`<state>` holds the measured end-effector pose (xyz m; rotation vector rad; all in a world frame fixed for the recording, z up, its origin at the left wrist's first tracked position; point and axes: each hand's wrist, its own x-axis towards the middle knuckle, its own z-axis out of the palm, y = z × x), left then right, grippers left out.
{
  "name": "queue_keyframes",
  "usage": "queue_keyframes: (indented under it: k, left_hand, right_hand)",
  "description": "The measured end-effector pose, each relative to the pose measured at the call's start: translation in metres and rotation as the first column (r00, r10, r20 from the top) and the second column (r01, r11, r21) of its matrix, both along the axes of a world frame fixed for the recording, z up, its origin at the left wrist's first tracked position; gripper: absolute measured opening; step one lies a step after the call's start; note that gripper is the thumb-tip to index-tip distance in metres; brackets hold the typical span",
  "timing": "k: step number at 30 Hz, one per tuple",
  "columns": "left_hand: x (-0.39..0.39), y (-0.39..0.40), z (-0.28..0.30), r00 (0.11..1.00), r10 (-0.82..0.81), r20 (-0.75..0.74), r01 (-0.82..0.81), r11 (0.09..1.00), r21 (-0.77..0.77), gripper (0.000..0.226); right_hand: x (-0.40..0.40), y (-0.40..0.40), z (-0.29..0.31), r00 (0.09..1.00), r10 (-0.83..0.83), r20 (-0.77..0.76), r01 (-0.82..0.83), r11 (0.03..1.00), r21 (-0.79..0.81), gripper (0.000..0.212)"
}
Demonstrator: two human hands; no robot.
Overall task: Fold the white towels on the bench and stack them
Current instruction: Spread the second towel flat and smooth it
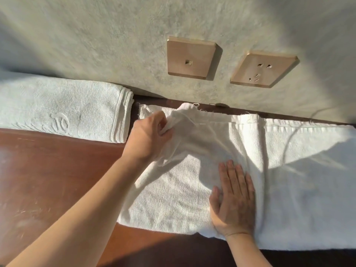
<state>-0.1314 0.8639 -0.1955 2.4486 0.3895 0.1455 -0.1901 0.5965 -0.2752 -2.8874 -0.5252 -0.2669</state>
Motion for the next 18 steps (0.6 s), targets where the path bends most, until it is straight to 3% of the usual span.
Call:
queue_keyframes:
  k: [2,4,7,9,12,16,18]
  left_hand:
    - [0.005,0.014,0.0,0.995,0.079,0.064,-0.083,0.995,0.061,0.03]
    - [0.005,0.016,-0.008,0.992,0.119,0.027,-0.122,0.987,0.103,0.006]
    - [-0.007,-0.006,-0.021,0.99,0.138,-0.007,-0.132,0.957,0.257,0.036]
    - [-0.018,-0.027,-0.025,0.999,0.011,0.032,-0.019,0.969,0.247,0.044]
    - [-0.034,-0.043,-0.039,0.98,-0.191,-0.062,0.2,0.944,0.262,0.048]
    - [-0.032,-0.023,-0.04,0.994,0.074,-0.078,-0.069,0.995,0.074,0.037]
    - [-0.026,-0.018,-0.038,0.992,0.113,-0.053,-0.112,0.994,0.017,0.038]
  right_hand:
    - [-0.002,-0.001,-0.003,1.0,-0.01,-0.013,0.01,1.0,0.012,0.055]
    - [-0.004,-0.001,-0.005,0.999,-0.008,-0.032,0.009,1.0,0.03,0.056]
    - [-0.003,-0.001,-0.007,1.0,-0.01,-0.02,0.011,0.999,0.048,0.056]
    - [0.0,-0.001,-0.006,1.0,-0.001,-0.014,0.002,0.999,0.044,0.057]
    - [0.0,-0.002,-0.005,1.0,0.007,-0.006,-0.007,1.0,0.03,0.057]
    - [0.001,0.0,-0.005,1.0,0.006,0.001,-0.006,0.999,0.037,0.057]
    - [0.001,0.0,-0.004,1.0,0.003,-0.001,-0.003,0.999,0.036,0.057]
